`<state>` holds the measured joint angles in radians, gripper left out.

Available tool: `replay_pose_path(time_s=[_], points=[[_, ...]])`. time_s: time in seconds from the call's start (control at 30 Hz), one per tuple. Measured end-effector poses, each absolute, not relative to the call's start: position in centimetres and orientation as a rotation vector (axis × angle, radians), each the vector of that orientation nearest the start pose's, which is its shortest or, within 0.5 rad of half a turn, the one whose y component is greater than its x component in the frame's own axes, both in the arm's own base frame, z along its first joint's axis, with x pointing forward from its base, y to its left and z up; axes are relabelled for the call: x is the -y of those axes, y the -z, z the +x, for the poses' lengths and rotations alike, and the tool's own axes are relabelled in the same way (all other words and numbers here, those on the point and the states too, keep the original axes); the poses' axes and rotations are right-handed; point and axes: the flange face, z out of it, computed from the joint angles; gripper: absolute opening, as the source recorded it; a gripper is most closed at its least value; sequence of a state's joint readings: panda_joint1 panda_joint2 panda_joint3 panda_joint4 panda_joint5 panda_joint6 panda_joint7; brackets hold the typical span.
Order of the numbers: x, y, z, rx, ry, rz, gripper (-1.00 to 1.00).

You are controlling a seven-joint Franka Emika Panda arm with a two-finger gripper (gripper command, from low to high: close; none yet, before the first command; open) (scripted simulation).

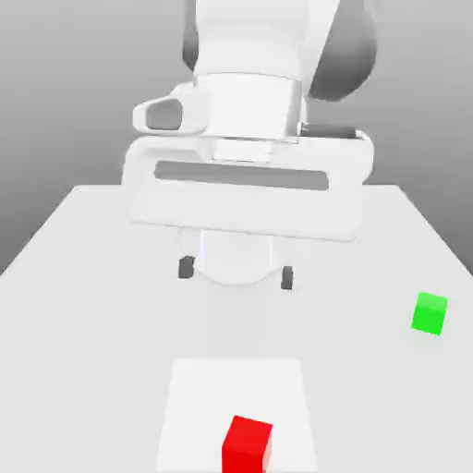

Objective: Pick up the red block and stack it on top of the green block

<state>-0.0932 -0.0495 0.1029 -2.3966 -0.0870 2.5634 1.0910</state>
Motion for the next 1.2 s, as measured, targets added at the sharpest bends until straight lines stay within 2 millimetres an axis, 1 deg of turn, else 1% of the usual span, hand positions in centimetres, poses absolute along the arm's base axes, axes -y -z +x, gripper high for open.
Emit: replay_pose_path(time_s=[0.1,0.23,0.4,0.43,0.6,0.63,0.67,0.73,0.8,0.83,0.93,1.0,1.03,1.07,1.1,1.17,1.2], points=[[-0.8,-30.1,50.6,-1.542,0.211,-2.687,0.00],[-1.2,-22.8,49.4,-1.611,0.043,-2.688,0.00],[-1.4,-15.7,49.1,-1.628,0.000,-2.685,0.00],[-1.4,-14.9,49.0,-1.628,0.000,-2.686,-1.00],[-1.4,-14.9,49.0,-1.628,0.002,-2.685,-1.00],[-1.4,-14.4,49.0,-1.628,0.002,-2.686,-1.00],[-1.4,-14.9,49.0,-1.628,0.001,-2.686,-1.00],[-1.4,-16.9,49.1,-1.629,0.001,-2.685,-1.00],[-1.4,-19.4,49.1,-1.628,0.001,-2.685,-1.00],[-2.2,-20.5,48.9,-1.621,-0.001,-2.687,-1.00],[-9.7,-22.1,46.6,-1.557,-0.016,-2.703,-1.00],[-14.7,-22.9,44.2,-1.514,-0.026,-2.718,-1.00],[-17.3,-23.2,42.6,-1.488,-0.031,-2.729,-1.00],[-20.4,-23.6,40.6,-1.446,-0.035,-2.750,-1.00],[-24.5,-24.0,37.5,-1.372,-0.040,-2.788,-1.00],[-29.3,-24.4,32.1,-1.297,-0.043,-2.829,-1.00],[-31.2,-24.6,29.3,-1.261,-0.041,-2.849,-1.00]])
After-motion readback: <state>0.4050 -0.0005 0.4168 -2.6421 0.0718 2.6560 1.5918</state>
